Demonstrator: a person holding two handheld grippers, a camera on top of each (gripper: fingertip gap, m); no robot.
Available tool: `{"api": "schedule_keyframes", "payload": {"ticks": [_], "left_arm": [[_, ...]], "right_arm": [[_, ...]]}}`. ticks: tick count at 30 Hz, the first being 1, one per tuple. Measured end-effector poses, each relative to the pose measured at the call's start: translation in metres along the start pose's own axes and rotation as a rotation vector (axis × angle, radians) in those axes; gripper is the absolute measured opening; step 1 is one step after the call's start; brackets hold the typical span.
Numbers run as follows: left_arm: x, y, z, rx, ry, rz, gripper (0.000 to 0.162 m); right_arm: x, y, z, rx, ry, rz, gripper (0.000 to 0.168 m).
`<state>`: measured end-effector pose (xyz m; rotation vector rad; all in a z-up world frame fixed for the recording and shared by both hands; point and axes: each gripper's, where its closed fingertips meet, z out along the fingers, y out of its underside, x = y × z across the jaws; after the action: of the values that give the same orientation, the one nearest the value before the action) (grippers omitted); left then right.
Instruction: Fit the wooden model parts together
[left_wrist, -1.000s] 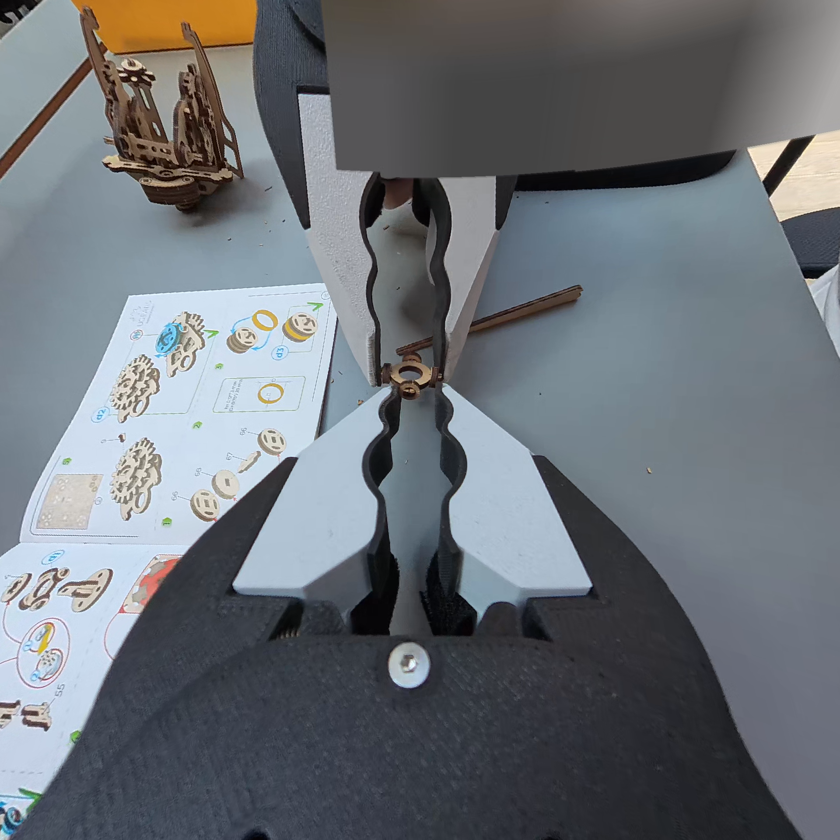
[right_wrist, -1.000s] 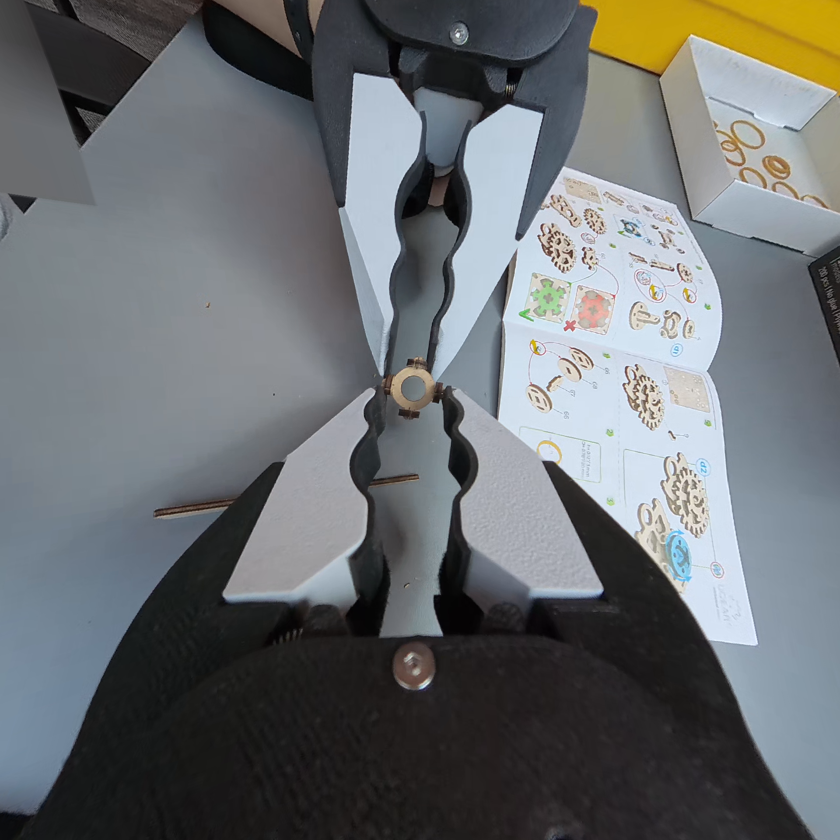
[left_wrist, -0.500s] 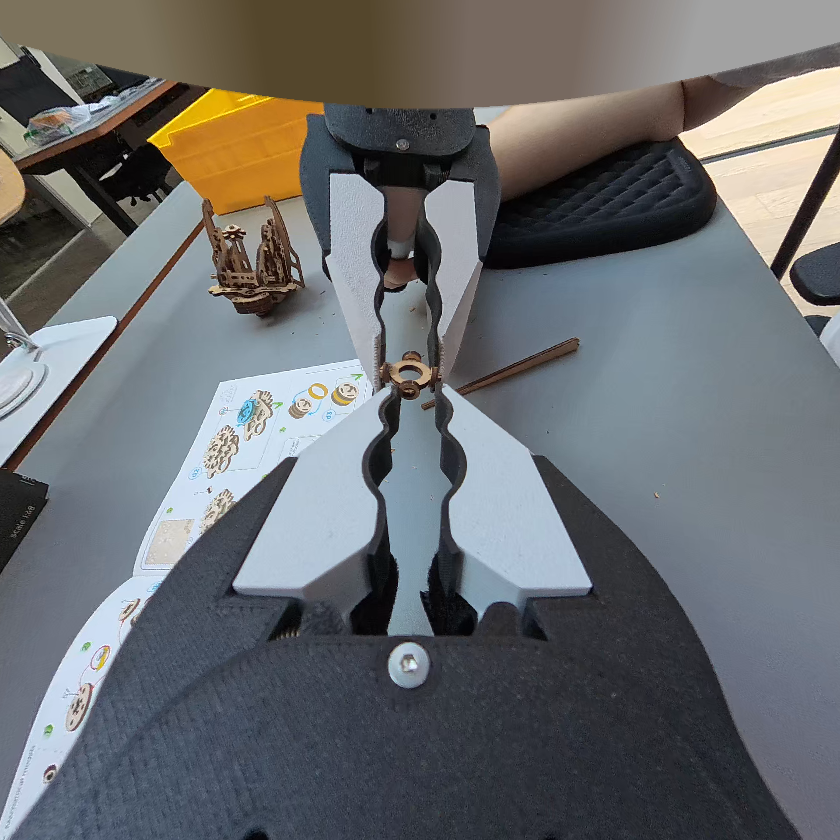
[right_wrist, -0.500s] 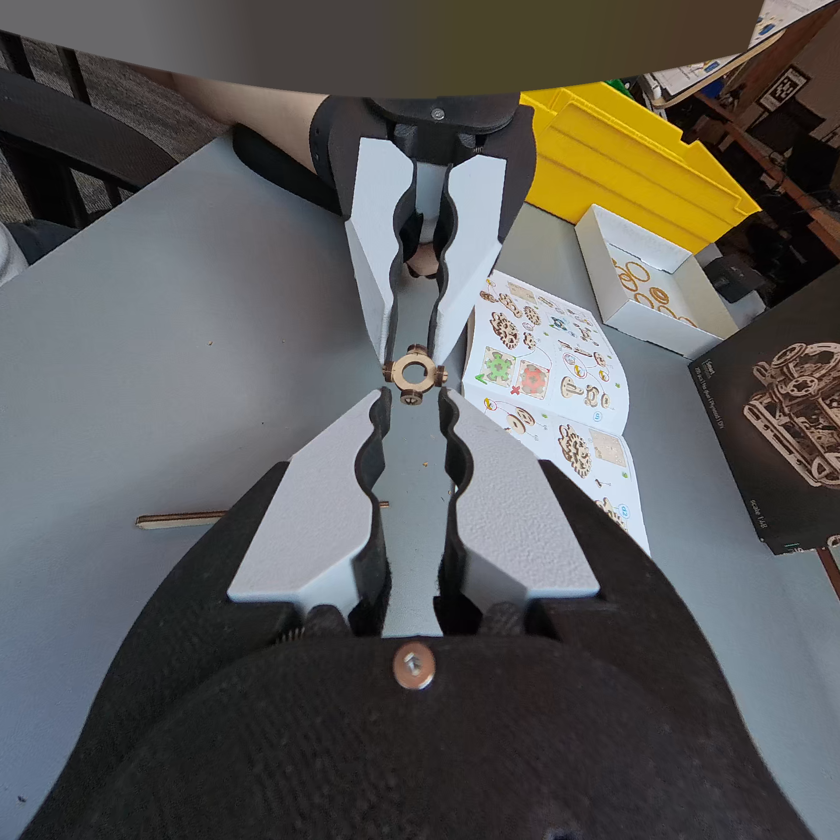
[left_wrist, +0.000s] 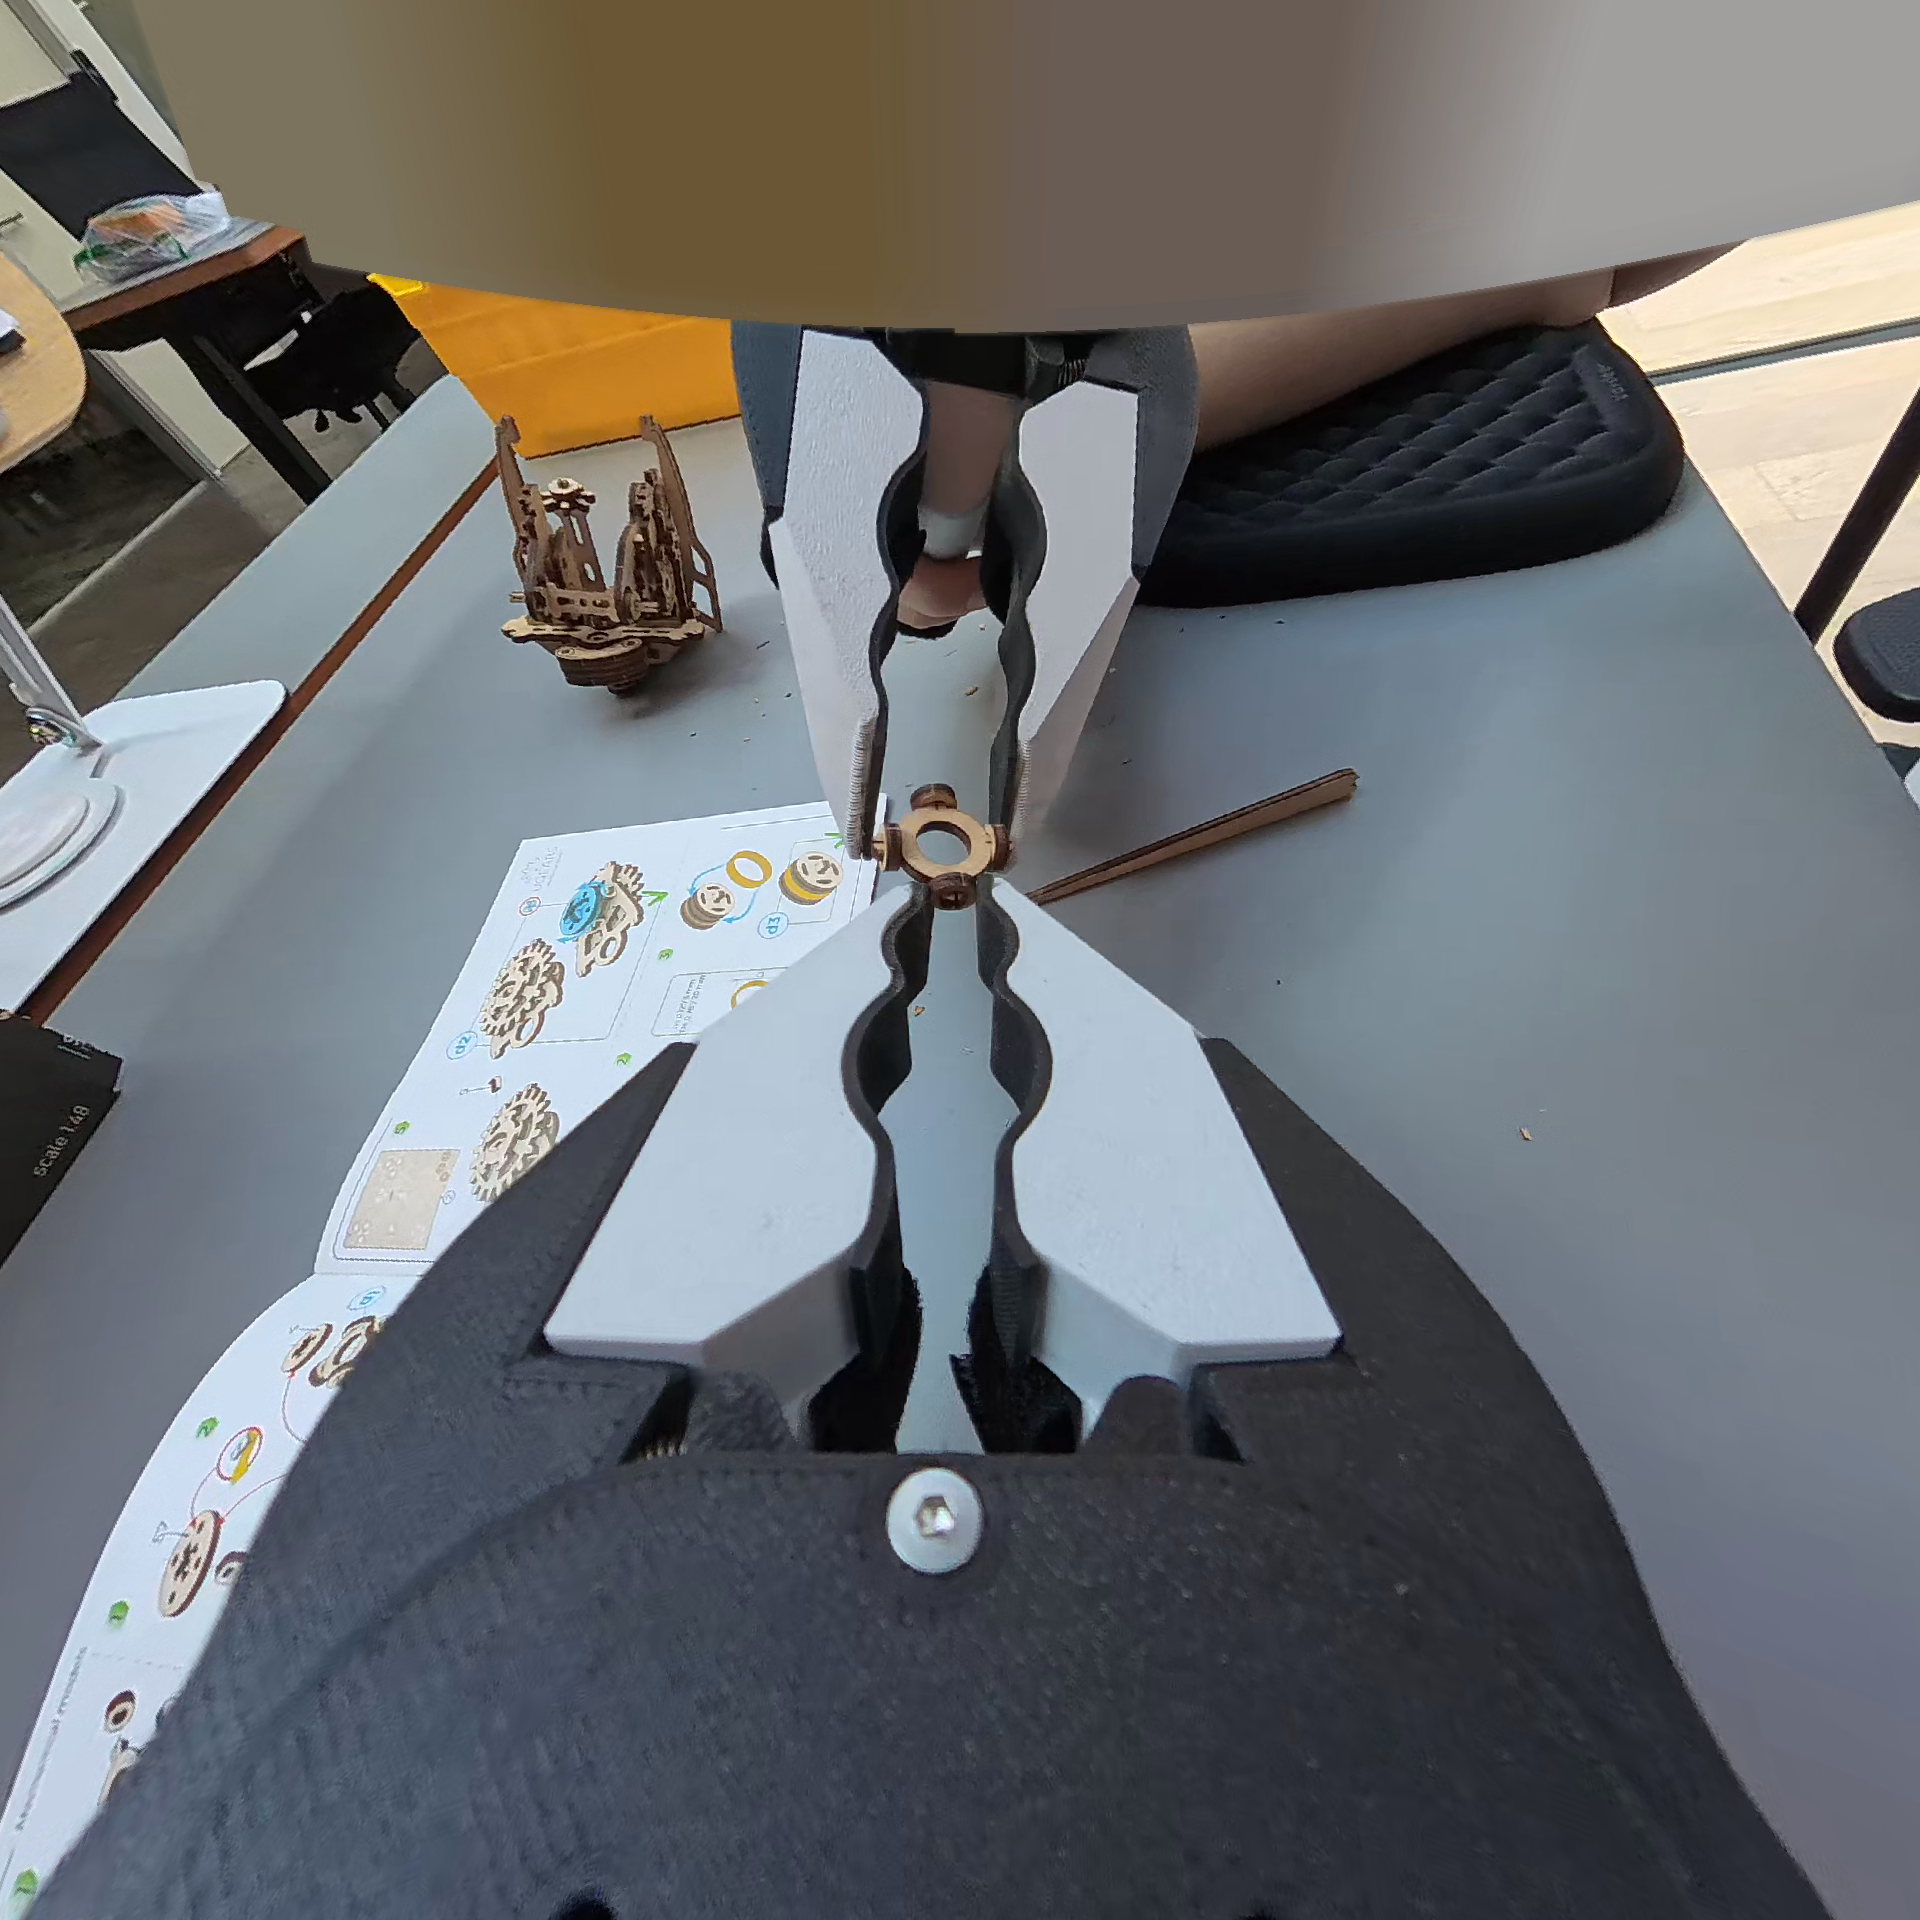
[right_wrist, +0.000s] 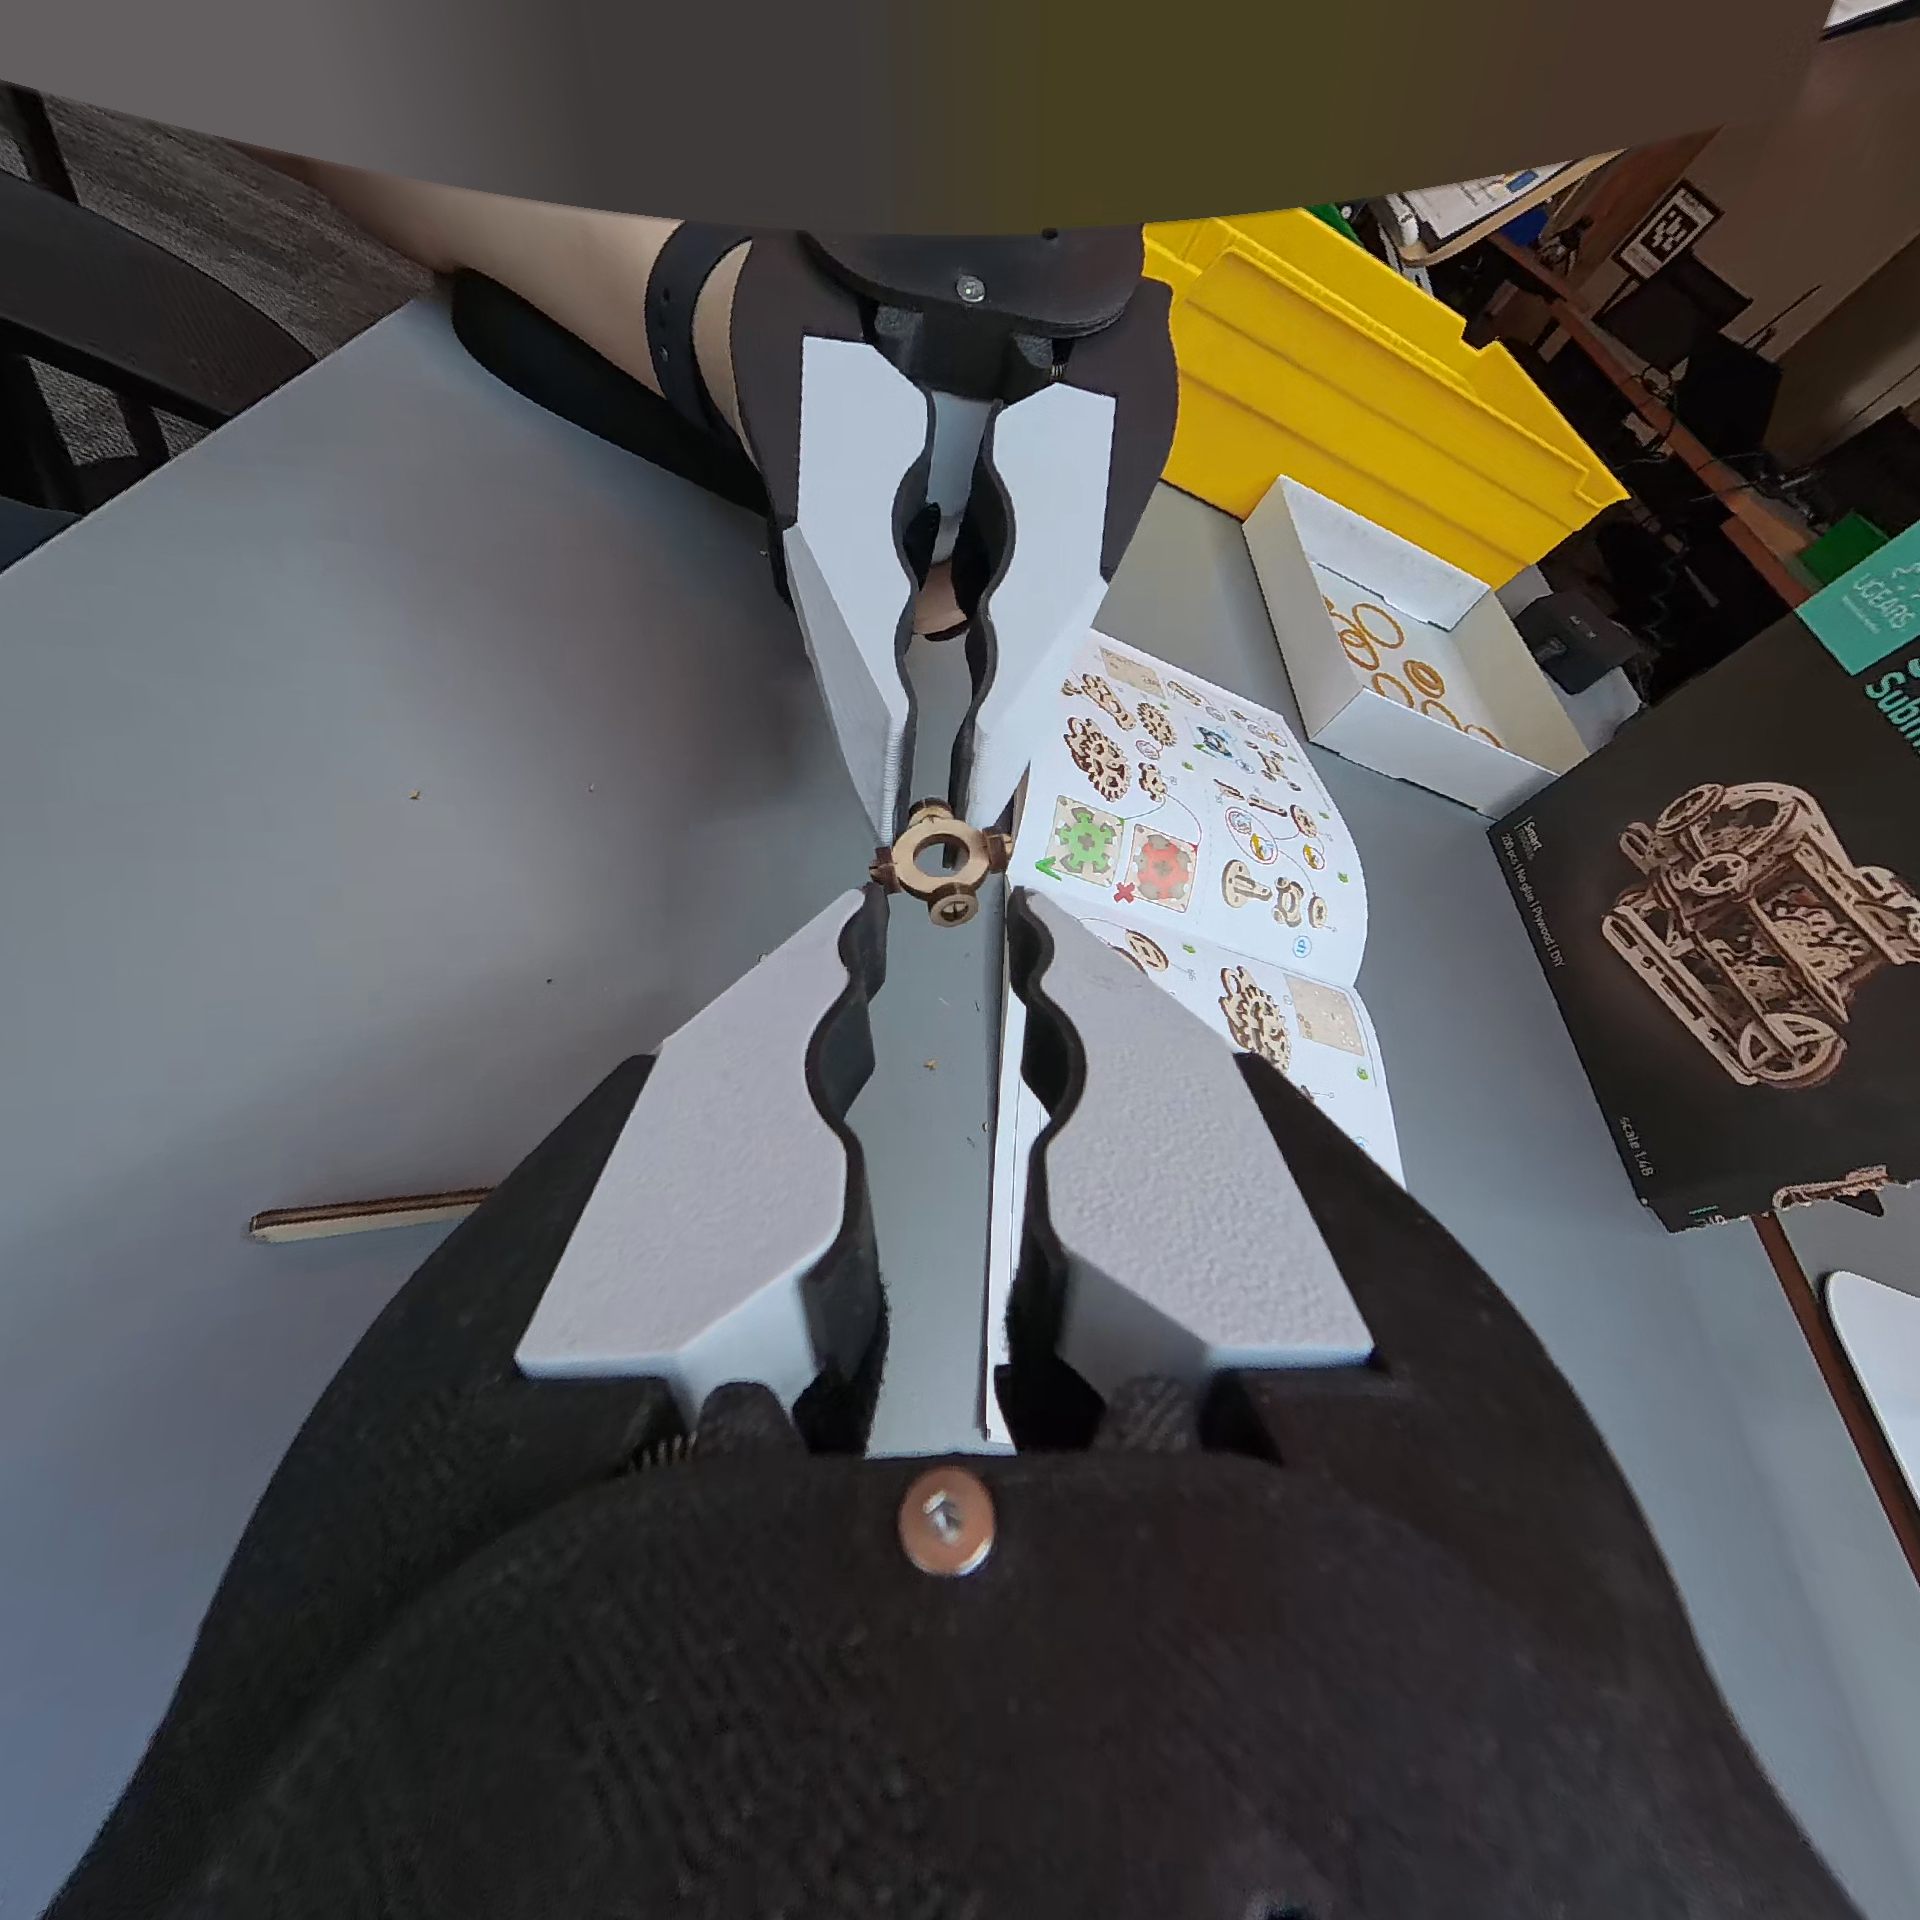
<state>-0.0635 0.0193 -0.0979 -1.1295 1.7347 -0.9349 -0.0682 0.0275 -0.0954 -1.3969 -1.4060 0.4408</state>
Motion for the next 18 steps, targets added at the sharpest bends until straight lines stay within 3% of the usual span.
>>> {"api": "schedule_keyframes", "payload": {"ticks": [1,7,13,18], "left_arm": [[-0.0006,0.0002,-0.0001,0.0,0.0,-0.007,0.006],[0.0024,0.0028,0.0008,-0.005,0.032,-0.034,0.007],[0.0024,0.0068,0.0029,-0.037,0.012,-0.002,0.019],[-0.0021,0.0047,0.001,-0.031,-0.021,0.009,0.01]], "right_arm": [[-0.0025,0.0,0.0002,-0.002,-0.016,0.002,0.015],[-0.0051,0.0042,0.0025,-0.028,-0.026,0.0,0.015],[-0.0016,0.0093,0.0036,-0.042,-0.027,0.063,0.015],[-0.002,0.0074,0.0042,-0.027,-0.039,0.111,0.015]]}}
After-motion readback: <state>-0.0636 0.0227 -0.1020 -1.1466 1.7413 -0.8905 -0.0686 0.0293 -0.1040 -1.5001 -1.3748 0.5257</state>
